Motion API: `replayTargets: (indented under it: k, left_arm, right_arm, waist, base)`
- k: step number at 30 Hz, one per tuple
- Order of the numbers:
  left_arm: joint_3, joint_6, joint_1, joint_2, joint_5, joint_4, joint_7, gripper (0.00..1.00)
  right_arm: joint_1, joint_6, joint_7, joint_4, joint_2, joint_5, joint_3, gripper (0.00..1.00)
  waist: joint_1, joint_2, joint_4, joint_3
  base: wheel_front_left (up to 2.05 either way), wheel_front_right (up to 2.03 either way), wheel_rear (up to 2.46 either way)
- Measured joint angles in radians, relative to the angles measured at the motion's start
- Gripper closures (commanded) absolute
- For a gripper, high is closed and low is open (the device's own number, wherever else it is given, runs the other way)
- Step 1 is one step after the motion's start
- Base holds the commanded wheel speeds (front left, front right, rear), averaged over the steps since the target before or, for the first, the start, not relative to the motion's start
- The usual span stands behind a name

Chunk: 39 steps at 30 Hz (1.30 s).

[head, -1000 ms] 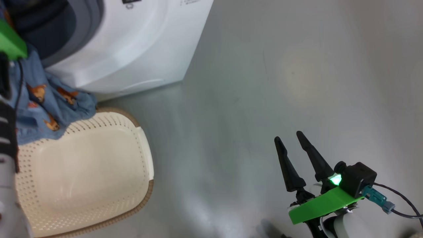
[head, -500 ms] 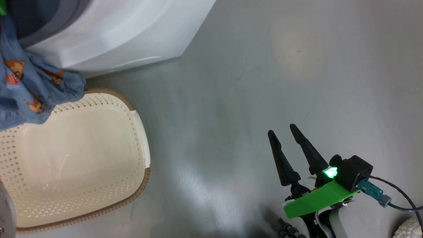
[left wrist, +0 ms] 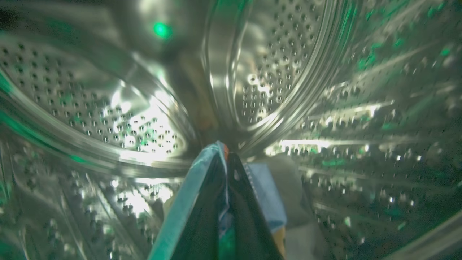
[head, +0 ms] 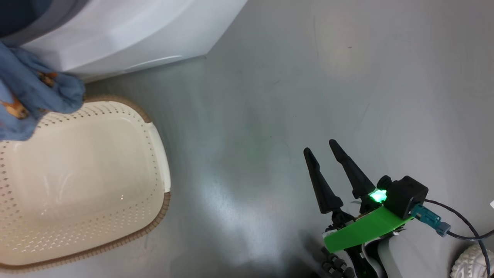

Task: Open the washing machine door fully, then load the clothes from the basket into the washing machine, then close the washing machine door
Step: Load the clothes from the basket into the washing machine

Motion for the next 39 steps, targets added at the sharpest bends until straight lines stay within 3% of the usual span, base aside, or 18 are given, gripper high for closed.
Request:
replayTargets:
  k: [7,11,12,13,27,39]
  left_arm:
    - [-0.027,0.005,0.016,0.030,0.030,-0.342,-0.008,1.00]
    - [-0.026,0.005,0.072,0.034,0.023,-0.340,-0.008,1.00]
    - [-0.024,0.005,0.083,0.033,0.014,-0.332,-0.008,0.60]
    - [-0.022,0.005,0.088,0.033,0.010,-0.316,-0.008,0.00]
    - [-0.020,0.003,0.092,-0.003,-0.033,-0.107,-0.008,0.00]
    - [-0.017,0.000,0.184,-0.074,-0.073,-0.105,-0.008,0.00]
  right_arm:
    - [-0.014,0.000,0.000,0.002,0.000,0.007,0.012,0.00]
    - [-0.014,0.000,0.000,0.007,0.000,0.007,0.014,0.00]
    - [-0.014,0.000,0.000,0.007,0.000,0.007,0.014,0.00]
    - [-0.014,0.000,0.000,0.008,0.000,0.007,0.015,0.00]
    - [-0.017,0.000,0.000,0.021,0.000,0.006,0.006,0.00]
    - [-0.017,0.000,0.000,0.029,-0.001,-0.030,-0.030,0.00]
  waist:
    - [0.0000,0.0000,-0.018,0.020]
    - [0.0000,0.0000,-0.018,0.015]
    - [0.0000,0.0000,-0.017,0.014]
    - [0.0000,0.0000,-0.016,0.013]
    - [0.0000,0.0000,0.022,-0.033]
    - [0.0000,0.0000,0.076,-0.104]
  base:
    - [0.00,0.00,0.00]
    - [0.00,0.00,0.00]
    - [0.00,0.00,0.00]
    - [0.00,0.00,0.00]
    - [0.00,0.00,0.00]
    - [0.00,0.00,0.00]
